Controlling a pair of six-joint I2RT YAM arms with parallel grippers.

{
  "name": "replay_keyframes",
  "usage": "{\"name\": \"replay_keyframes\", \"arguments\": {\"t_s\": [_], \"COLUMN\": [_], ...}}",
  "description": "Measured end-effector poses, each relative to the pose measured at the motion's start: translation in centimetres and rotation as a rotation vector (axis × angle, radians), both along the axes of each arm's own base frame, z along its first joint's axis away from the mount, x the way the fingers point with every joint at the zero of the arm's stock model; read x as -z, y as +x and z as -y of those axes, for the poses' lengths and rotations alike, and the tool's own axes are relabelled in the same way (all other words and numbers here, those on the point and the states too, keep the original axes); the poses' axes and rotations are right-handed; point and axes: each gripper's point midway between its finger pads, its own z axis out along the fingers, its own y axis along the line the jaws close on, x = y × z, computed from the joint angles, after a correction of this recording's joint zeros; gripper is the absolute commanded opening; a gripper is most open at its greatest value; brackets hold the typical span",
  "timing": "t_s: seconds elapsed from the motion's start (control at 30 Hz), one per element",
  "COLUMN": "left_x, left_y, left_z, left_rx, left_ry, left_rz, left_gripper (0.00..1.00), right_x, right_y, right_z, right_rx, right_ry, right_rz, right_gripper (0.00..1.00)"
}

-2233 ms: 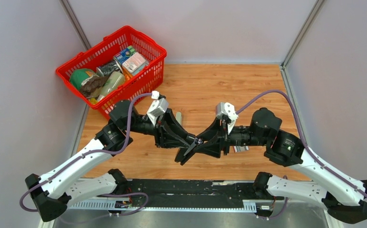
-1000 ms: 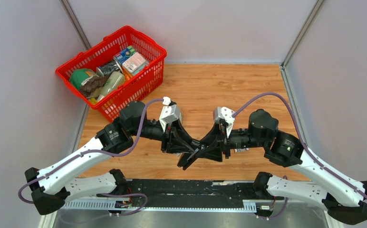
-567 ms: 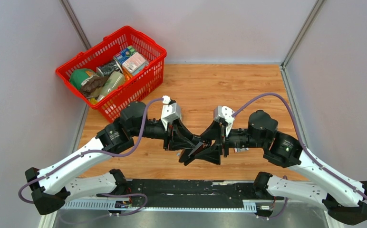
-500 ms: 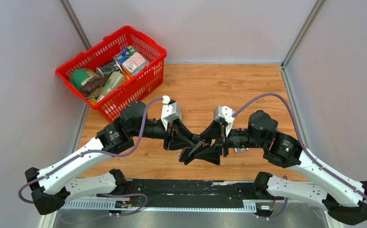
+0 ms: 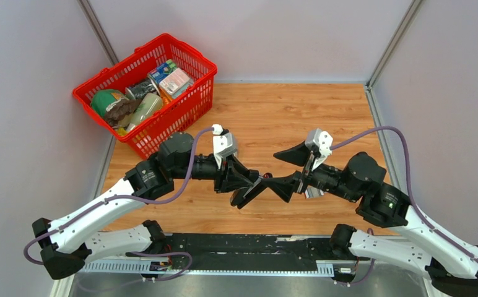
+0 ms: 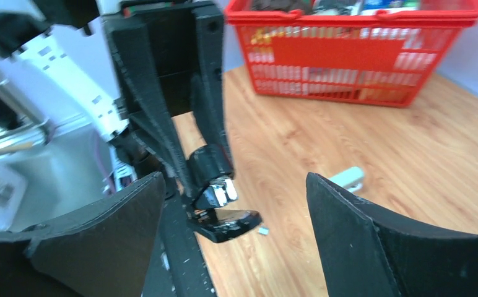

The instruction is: Unload the staples from the stapler

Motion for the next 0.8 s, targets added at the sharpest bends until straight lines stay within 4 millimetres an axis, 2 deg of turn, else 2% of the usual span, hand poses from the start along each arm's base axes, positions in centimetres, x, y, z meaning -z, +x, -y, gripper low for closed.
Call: {"name": "replay_keyframes", "arguments": {"t_s": [0.17, 0.37, 0.5, 0.6, 0.8], "left_x": [0.1, 0.9, 4.0, 6.6, 9.3], "left_y": [1.6, 6.8, 11.1, 14.4, 19.4], "left_z": [-0.6, -1.3, -2.8, -4.9, -9.2], "left_rx": [-0.096, -0.355, -0.536, -0.675, -0.871], "left_ry": [0.045, 0.162, 0.283, 0.381, 0.491], "left_rz": [0.013, 0.041, 0.024, 0.004, -0.047], "left_gripper": [0.00, 0.00, 0.00, 0.00, 0.00], "right_x": [-0.2, 2.2, 4.7, 6.0, 7.8], "right_y": [2.5, 5.9, 7.7, 8.4, 9.2], "right_z": [1.6, 1.4, 0.8, 0.9, 1.2], "right_rx": [0.176, 0.341, 0.425, 0.475, 0.547], "right_ry": [0.014, -0.053, -0.118, -0.140, -0.157], "right_rz": [-0.003, -0.067, -0.119, -0.153, -0.204], "right_gripper": [0.91, 0.91, 0.90, 0.90, 0.90]}}
